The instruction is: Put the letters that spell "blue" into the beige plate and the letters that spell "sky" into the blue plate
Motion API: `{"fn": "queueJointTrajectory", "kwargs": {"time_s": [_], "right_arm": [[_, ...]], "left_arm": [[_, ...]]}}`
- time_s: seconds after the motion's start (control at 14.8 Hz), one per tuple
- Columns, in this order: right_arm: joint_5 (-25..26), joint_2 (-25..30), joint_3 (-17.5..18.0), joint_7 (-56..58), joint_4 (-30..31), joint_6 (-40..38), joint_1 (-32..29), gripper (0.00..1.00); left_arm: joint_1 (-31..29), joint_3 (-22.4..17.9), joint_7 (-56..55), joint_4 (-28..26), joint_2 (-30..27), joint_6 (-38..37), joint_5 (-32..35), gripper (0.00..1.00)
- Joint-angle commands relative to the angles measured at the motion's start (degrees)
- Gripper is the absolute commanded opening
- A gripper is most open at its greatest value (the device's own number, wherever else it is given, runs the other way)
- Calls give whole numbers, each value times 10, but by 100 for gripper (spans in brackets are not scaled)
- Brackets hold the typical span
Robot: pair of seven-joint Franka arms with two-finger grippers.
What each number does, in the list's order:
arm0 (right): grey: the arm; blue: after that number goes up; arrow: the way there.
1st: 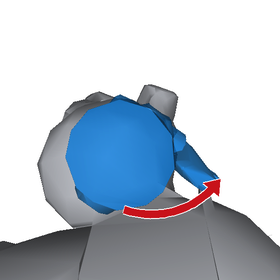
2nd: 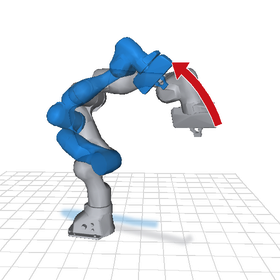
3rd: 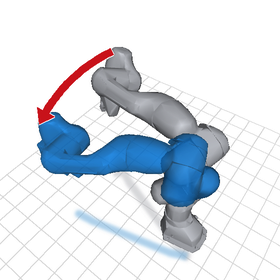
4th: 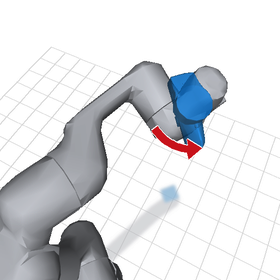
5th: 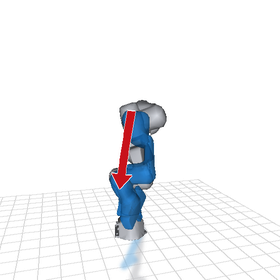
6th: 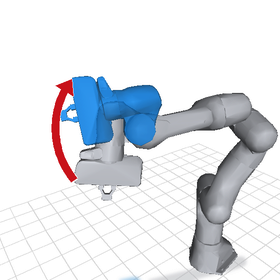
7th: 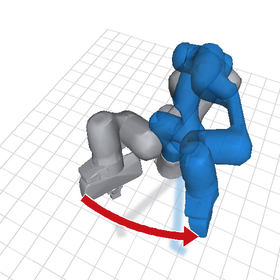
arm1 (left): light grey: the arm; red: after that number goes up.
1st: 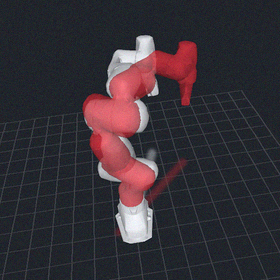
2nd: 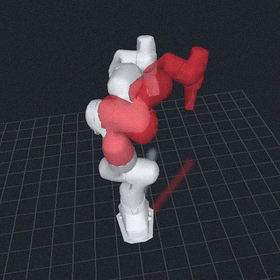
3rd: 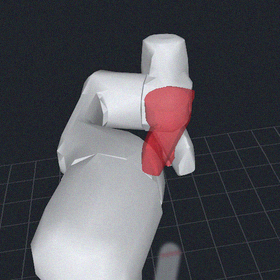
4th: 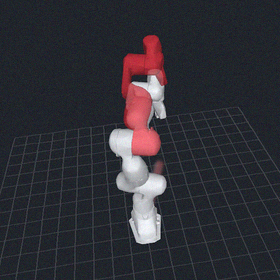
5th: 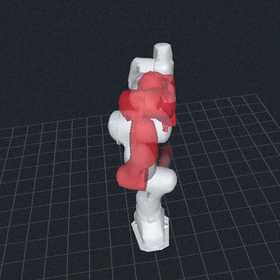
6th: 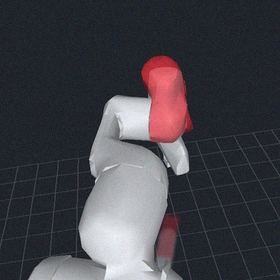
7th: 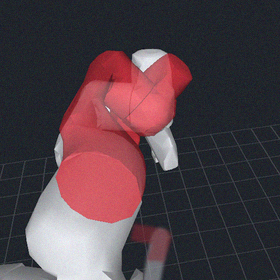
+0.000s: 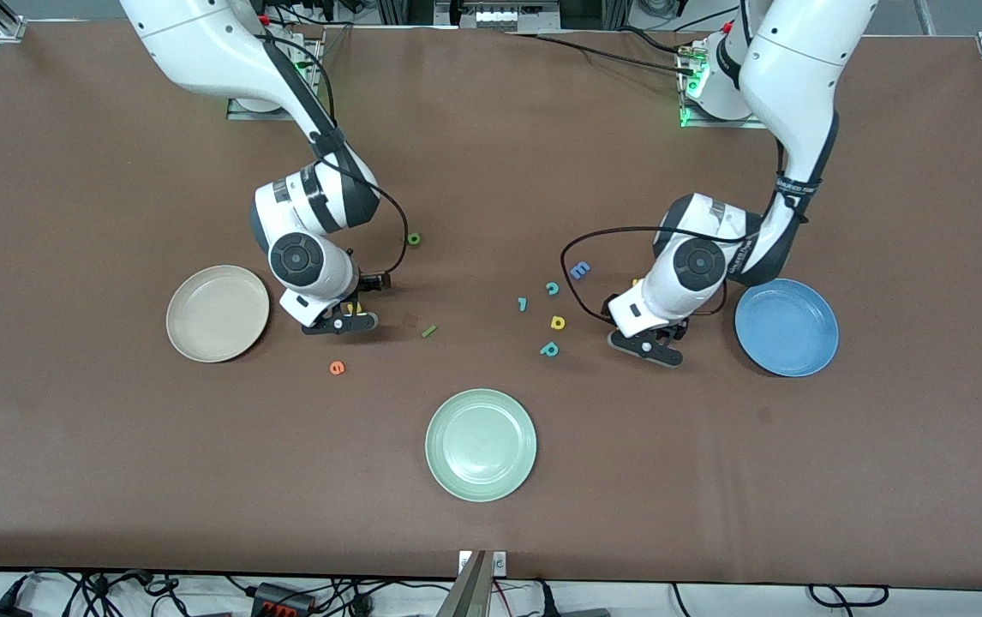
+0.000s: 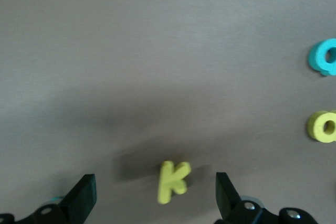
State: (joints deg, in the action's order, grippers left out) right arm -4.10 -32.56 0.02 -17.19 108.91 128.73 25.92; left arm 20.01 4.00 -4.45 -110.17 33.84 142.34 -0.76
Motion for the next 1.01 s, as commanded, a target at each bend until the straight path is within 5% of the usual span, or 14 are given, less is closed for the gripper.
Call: {"fn": "queueJointTrajectory", "kwargs": {"time_s": [0.0,0.2,0.41,0.61,0.95], "right_arm": [[-5,-4,-1,-1,-5,11,-3,82],[1,-5,-1,3,-10,12,-5,72],[1,-16,-2,7,-23,12,-5,68],[5,-21,-3,11,-33,12,-7,65],[5,-35,-4,52,-43,12,-7,65]], "left_arm": [[19,-5,-27,0,6,12,1,100],[29,-6,-47,0,9,11,6,99],[28,-7,-49,-3,7,7,14,51],[26,-7,-46,-14,5,6,15,47],[24,-11,-42,-12,-3,-5,15,12]]}}
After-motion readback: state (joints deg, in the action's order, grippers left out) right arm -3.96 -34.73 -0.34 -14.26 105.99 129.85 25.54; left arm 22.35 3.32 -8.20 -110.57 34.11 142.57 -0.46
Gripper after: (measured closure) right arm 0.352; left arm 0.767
